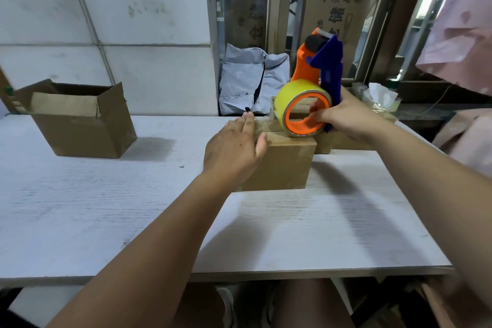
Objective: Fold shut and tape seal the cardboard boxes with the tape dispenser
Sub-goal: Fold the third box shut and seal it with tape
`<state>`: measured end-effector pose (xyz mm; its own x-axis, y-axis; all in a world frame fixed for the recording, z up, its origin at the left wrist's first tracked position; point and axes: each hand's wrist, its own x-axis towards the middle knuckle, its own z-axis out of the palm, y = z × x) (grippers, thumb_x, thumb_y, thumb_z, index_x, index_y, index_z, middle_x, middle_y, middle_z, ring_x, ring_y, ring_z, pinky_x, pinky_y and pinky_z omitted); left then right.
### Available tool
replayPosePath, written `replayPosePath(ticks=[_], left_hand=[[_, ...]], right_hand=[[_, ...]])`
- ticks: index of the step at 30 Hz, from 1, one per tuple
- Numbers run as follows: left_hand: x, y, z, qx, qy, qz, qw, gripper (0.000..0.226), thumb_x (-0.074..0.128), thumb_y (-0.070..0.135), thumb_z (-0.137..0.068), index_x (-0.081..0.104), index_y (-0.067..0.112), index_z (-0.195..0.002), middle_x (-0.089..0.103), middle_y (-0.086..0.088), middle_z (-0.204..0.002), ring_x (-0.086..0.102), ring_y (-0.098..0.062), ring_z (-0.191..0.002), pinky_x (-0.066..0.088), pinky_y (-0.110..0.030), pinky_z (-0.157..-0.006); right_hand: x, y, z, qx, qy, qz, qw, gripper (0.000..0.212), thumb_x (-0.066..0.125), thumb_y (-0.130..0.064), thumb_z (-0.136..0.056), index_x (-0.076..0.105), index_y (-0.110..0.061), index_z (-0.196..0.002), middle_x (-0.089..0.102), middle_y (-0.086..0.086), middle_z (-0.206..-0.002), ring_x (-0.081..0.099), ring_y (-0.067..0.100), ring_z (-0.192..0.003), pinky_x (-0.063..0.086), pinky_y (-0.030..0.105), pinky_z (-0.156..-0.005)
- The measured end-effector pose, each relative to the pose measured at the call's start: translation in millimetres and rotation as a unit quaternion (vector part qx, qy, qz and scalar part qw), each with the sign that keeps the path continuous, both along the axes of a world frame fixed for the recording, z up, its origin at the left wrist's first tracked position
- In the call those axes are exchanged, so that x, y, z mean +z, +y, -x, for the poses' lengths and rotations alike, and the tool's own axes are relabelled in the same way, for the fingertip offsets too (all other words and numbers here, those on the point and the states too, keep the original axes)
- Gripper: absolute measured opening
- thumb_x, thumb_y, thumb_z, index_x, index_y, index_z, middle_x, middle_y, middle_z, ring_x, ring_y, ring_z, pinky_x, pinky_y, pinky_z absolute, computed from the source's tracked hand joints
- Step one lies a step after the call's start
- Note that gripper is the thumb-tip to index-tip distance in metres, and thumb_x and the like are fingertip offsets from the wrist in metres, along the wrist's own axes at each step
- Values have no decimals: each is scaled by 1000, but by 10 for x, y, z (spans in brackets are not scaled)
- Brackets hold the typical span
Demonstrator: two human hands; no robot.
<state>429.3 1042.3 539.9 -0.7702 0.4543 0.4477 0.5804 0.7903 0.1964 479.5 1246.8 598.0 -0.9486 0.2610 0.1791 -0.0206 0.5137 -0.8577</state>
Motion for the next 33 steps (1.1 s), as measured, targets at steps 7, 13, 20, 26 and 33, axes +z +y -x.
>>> replayPosePath(ticks=[7, 13, 20, 26, 33], left_hand=[[-2, -19, 10, -7, -12, 12, 1000, 54, 23, 42, -101, 21, 21, -151, 18, 4, -158, 20, -15, -143, 24, -28, -109], [-7, -27, 38, -12, -17, 15, 1000, 54, 22, 43, -101, 22, 22, -151, 18, 6, -158, 18, -13, -144, 24, -27, -110], [-17, -26, 48, -11, -27, 14, 999, 54, 22, 42, -101, 22, 22, -151, 18, 6, -158, 18, -12, -144, 24, -28, -110], [-18, -14, 63, -24, -21, 15, 999, 52, 23, 40, -101, 25, 23, -150, 21, 8, -157, 17, -10, -144, 23, -27, -110], [9, -16, 46, -24, -22, 30, 999, 50, 22, 39, -101, 26, 24, -149, 22, 9, -157, 17, -9, -144, 23, -27, -110]], right_hand=[[213, 26, -1, 21, 39, -197, 979, 58, 65, 1, -81, 44, -28, -127, 57, -6, -103, 57, 14, -86, 43, 23, -62], [193, 260, -100, -10, 40, -272, 961, 56, 63, 3, -81, 48, -26, -127, 58, -1, -111, 55, 22, -102, 44, 28, -74], [160, 324, -128, -28, 39, -303, 952, 55, 59, 5, -83, 48, -24, -128, 54, -3, -105, 51, 20, -93, 39, 26, -68], [-109, 466, -168, -45, 23, -261, 964, 56, 63, 5, -80, 48, -25, -125, 56, -2, -107, 55, 25, -99, 45, 34, -77], [-403, 485, -186, -38, 23, -160, 986, 54, 61, 10, -81, 50, -22, -123, 58, 1, -111, 55, 21, -101, 43, 24, -71]])
